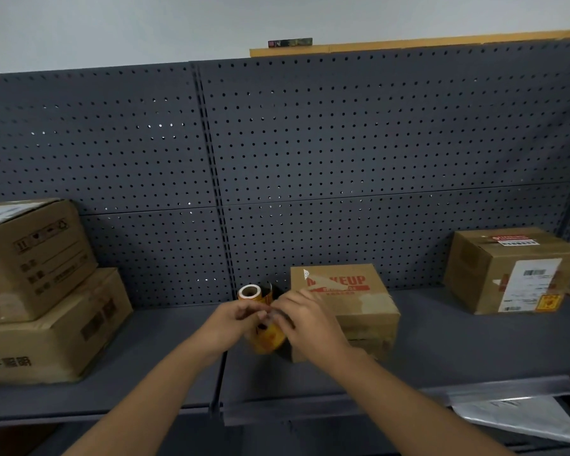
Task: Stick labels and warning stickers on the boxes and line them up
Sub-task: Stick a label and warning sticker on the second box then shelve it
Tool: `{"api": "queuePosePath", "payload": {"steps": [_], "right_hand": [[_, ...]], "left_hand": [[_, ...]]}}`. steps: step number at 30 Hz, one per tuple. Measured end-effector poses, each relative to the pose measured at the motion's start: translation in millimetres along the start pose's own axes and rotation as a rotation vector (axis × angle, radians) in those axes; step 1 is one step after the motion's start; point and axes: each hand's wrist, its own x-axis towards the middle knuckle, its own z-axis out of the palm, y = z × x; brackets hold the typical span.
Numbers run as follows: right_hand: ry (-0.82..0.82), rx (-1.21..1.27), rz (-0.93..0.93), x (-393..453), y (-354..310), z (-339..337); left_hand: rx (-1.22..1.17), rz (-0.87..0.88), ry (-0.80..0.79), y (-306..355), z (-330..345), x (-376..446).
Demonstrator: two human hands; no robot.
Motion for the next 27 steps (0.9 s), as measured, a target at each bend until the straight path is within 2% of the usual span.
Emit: {"api": "queuePosePath", "payload": {"steps": [4, 7, 9, 14, 17, 23, 27], "right_hand": [[-0.023, -0.012, 0.018, 6.8, -4.2, 4.9], [-0.044, -0.038, 0.049, 7.0, -2.6, 9.3], [-0.023, -0.030, 0.051, 3.6, -0.9, 11.1], [-0.022, -0.019, 0.055, 1.7, 2.2, 11.6], [-0.041, -0.021, 0.053, 2.4, 1.0, 12.5], [-0.043, 0.001, 0.064, 0.0, 2.3, 9.8], [-0.039, 0.029, 0.073, -1.5, 2.1, 7.6]], "left_hand": [[0.141, 0.052, 0.003, -4.5, -0.3, 5.0], [0.410, 0.024, -0.042, -14.7, -4.2, 5.8], [0.539, 0.010, -0.103, -22.3, -6.5, 2.7], [0.886, 0.109, -0.300, -26.1, 2.8, -3.7], [1.052, 0.174, -0.270, -29.0, 10.8, -2.1], [1.202, 0.240, -0.236, -42.5, 17.8, 2.6], [1.091, 0.274, -0.204, -45.4, 15.7, 2.7]]}}
